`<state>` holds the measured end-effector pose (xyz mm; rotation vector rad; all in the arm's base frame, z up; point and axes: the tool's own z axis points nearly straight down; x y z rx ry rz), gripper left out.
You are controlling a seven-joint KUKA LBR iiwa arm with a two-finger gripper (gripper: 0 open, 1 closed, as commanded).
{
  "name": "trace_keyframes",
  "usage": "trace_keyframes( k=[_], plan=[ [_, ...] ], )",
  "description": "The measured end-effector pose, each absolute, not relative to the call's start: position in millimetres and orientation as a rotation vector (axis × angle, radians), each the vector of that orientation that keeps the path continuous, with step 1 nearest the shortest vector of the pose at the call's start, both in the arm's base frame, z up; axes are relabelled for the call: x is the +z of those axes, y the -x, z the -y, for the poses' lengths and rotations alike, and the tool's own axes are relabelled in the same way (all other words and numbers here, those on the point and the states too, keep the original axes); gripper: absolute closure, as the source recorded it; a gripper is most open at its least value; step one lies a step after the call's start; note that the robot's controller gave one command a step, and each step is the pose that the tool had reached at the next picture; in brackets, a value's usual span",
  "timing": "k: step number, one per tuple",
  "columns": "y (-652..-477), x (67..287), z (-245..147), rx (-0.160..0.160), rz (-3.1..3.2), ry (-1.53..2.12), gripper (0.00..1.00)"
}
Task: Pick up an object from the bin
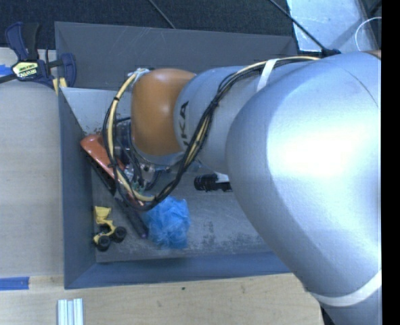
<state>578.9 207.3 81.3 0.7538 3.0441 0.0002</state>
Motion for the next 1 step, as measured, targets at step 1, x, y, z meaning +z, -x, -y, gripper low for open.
trace_keyframes(
  k=[1],
  plan=[
    [-579.3,89.9,-206.8,0.001,-3.043,-0.755,1.00]
  ],
)
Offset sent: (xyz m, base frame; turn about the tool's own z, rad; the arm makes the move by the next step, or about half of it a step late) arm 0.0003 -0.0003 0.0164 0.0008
